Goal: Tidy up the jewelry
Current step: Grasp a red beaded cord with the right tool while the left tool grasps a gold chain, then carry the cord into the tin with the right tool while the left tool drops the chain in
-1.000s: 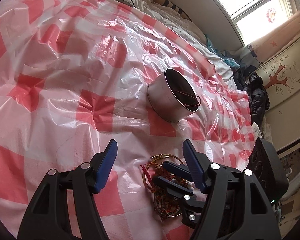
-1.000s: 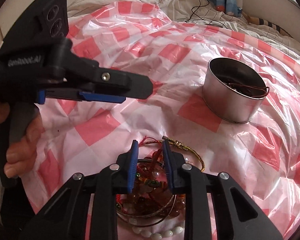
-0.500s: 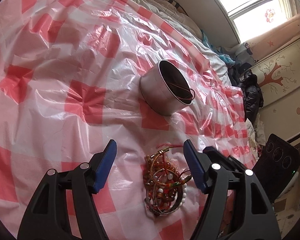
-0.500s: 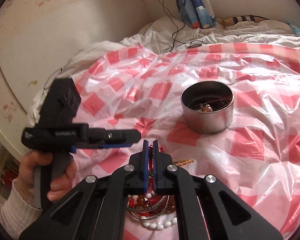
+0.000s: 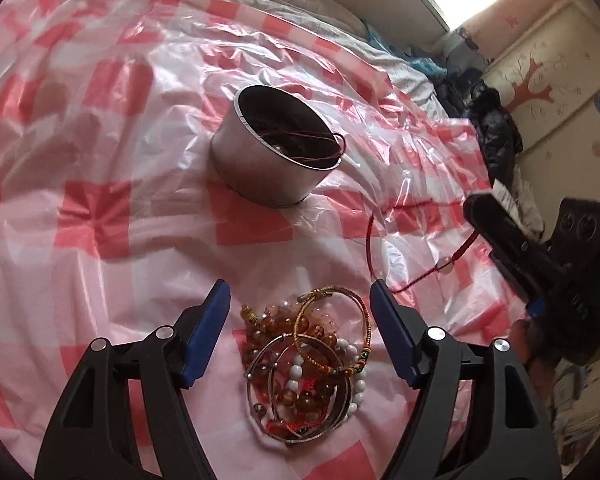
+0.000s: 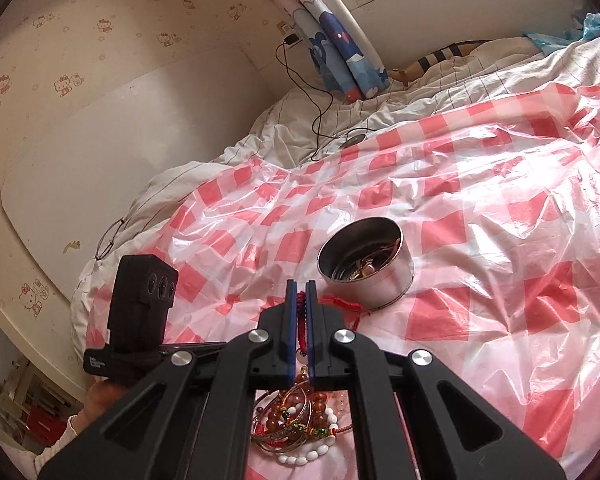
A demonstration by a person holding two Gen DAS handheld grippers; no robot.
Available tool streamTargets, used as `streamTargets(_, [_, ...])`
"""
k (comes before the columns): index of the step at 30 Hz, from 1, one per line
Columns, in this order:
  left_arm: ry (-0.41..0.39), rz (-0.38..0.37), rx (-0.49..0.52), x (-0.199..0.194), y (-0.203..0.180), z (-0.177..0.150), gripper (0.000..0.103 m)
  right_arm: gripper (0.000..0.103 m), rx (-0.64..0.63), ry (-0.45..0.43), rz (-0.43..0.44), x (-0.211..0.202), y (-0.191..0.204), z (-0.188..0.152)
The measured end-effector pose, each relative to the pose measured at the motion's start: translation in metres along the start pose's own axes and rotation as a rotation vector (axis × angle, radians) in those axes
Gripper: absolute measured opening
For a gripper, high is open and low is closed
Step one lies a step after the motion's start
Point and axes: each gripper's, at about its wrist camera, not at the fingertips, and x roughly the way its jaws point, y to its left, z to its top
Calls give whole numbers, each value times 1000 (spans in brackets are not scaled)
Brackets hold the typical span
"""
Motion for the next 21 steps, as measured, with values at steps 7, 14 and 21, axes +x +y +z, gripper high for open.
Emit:
streamTargets(7, [85,95,273,41,-38,-3,68,5,64,-49,-10,-14,-19,9])
streamTargets(14, [93,136,336,49,-38,-6,18,5,75,-56,-8,-16,-23,10])
streamTargets(21, [62,103,311,31,-37,-6,7,5,82,-66,-7,-19,-24,11])
